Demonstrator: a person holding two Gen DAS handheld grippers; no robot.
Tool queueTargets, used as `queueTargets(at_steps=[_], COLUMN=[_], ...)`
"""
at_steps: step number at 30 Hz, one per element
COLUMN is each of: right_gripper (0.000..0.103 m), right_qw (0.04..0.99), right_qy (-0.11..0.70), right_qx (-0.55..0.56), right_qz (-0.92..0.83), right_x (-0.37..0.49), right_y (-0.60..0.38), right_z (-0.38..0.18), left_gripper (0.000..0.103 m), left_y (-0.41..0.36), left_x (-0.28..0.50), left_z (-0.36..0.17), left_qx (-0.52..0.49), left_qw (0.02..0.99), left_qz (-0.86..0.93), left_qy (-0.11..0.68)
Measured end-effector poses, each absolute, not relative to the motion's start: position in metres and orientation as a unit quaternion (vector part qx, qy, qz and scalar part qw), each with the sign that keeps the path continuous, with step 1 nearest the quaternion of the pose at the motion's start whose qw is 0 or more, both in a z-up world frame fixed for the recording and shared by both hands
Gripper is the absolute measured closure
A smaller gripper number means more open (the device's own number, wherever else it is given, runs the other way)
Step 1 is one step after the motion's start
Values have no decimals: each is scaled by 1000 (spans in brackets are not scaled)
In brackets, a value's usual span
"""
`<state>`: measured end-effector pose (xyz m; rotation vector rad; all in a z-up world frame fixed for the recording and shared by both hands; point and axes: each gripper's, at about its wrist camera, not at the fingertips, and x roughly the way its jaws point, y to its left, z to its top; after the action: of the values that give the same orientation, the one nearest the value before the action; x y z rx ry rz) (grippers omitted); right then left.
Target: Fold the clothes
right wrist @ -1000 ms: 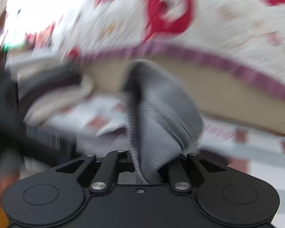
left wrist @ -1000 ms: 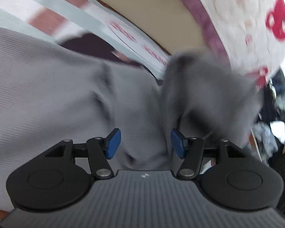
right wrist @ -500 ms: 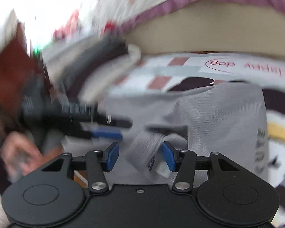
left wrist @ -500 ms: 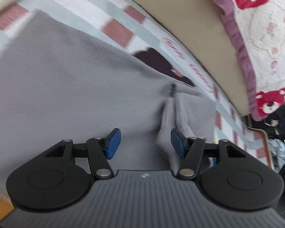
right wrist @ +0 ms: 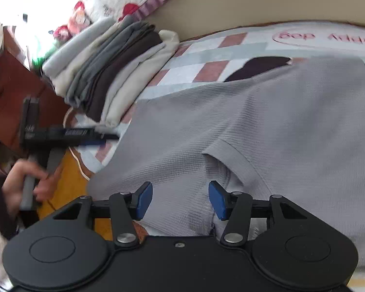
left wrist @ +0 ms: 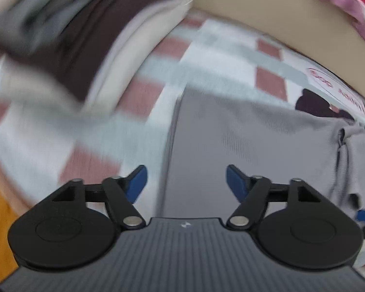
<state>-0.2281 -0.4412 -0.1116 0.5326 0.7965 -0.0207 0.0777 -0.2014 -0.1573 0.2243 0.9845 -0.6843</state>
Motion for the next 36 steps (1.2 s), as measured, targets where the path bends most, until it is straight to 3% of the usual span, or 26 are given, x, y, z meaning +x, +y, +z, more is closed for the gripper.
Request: queueTargets(at_steps=[10, 11, 12, 13, 16, 21, 24, 25, 26, 28, 36], right_gripper=[46, 46, 46, 46, 46, 46, 46, 46, 46, 45, 45], right_qw=[886, 885, 885, 885, 882, 884, 891, 894, 896, 896, 877], right_qy=[386, 388, 390, 393, 403, 418, 429, 431, 433, 434, 426], right_qx=[254, 251, 248, 245, 234, 200, 147, 121, 96, 38, -114], right_qz=[-44, -48, -53, -56, -63, -63, -24, 1, 26, 79, 192], right_x=[-226, -225, -224, -222, -214, -204, -186, -177, -168, -150, -90], right_y=[-444, -443, -443, -443, -439, -427, -401, -387, -372, -339, -231], right_z=[-104, -105, -106, -107, -112, -111, -105, -103, -101, -99, -119], left_gripper=[20, 54, 81, 96, 96, 93, 73, 58, 49, 44, 43], left_y=[-224, -226, -229, -232, -225, -218, -212, -206, -199, -181, -101], left_x=[124, 121, 116, 110, 100, 123, 141, 145, 148, 148, 132], left_z=[-189, -190, -190, -188, -171, -171, -181, -176, -170, -159, -179], left_qx=[50, 57, 77, 102, 104, 80, 49, 29, 12, -6, -130], left_qw=[803, 805, 809, 817, 848, 843, 819, 814, 809, 798, 727], left_qz=[-395, -404, -408, -406, -393, -361, -349, -351, -353, -349, -310], left_qy=[444, 431, 416, 397, 339, 390, 453, 463, 470, 492, 598])
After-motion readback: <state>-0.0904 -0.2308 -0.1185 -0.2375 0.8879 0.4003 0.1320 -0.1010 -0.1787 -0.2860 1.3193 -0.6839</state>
